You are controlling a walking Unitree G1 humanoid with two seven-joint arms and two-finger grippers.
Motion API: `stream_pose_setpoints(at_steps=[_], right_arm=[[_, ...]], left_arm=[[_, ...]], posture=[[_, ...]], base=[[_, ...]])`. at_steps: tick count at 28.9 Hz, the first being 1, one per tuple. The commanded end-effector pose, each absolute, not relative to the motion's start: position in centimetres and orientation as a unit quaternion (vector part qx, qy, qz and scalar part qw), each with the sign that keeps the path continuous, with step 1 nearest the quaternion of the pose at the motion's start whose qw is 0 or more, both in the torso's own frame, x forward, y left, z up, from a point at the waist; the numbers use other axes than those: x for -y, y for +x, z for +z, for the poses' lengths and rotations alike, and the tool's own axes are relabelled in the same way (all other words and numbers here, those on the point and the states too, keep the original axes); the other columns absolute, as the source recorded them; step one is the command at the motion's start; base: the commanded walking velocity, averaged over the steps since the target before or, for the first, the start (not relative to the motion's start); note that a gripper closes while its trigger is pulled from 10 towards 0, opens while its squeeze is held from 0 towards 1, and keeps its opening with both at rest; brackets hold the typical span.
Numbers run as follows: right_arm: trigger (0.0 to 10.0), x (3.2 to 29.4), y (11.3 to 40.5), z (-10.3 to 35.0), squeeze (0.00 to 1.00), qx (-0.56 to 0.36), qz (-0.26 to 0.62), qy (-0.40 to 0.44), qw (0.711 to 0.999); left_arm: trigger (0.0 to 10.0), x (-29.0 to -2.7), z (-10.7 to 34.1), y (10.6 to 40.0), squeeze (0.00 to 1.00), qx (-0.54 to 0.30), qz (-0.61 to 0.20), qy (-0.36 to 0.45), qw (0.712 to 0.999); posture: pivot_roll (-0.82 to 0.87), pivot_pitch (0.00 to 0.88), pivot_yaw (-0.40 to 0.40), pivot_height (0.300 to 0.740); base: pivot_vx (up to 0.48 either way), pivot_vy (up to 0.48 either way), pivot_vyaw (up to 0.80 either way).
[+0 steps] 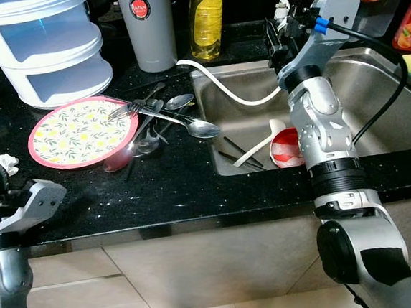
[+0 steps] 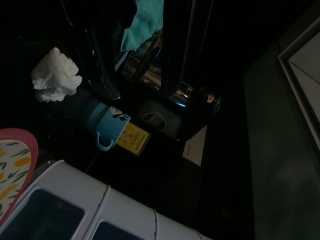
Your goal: Kitchen organization
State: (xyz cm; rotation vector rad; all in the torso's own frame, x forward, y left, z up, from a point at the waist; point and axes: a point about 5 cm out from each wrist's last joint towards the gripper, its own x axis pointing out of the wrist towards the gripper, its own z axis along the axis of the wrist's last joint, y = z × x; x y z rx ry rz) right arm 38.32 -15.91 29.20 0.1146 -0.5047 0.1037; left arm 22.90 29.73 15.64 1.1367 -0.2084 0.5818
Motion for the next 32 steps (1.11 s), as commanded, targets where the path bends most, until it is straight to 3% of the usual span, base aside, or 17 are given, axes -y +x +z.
stream_pose_setpoints(at_steps=[1, 9, 17, 23, 30, 32], right_arm=[[10.0, 15.9, 38.3, 29.4, 0.00, 0.255, 0.053, 0.057, 0.964], [10.0, 16.2, 38.2, 29.4, 0.00, 0.258, 0.046, 0.057, 0.963], [10.0, 16.3, 38.1, 29.3, 0.00, 0.258, 0.047, 0.052, 0.963], [10.0, 16.2, 38.2, 29.5, 0.00, 0.261, 0.046, 0.053, 0.963], [10.0, 16.3, 38.1, 29.5, 0.00, 0.262, 0.045, 0.053, 0.962], [10.0, 16.6, 38.1, 29.5, 0.00, 0.261, 0.043, 0.051, 0.963]], left_arm=[[10.0, -29.8, 14.9, 22.7, 0.00, 0.079, 0.258, 0.537, 0.799], [10.0, -27.5, 14.8, 24.3, 0.00, 0.100, 0.222, 0.526, 0.815], [10.0, -26.9, 14.4, 25.2, 0.00, 0.099, 0.205, 0.521, 0.823], [10.0, -26.1, 12.7, 26.9, 0.00, 0.059, 0.170, 0.511, 0.840], [10.0, -26.3, 12.1, 26.3, 0.00, 0.047, 0.176, 0.511, 0.840], [10.0, -25.9, 12.1, 24.8, 0.00, 0.051, 0.169, 0.513, 0.840]], posture=[[0.05, 0.006, -0.007, 0.740], [0.03, 0.003, 0.003, 0.740], [0.02, 0.000, 0.013, 0.740], [0.02, 0.000, 0.013, 0.740], [0.02, 0.000, 0.012, 0.740], [0.02, 0.000, 0.007, 0.740]], base=[[0.000, 0.000, 0.00], [0.000, 0.000, 0.00], [0.000, 0.000, 0.00], [0.000, 0.000, 0.00], [0.000, 0.000, 0.00], [0.000, 0.000, 0.00]])
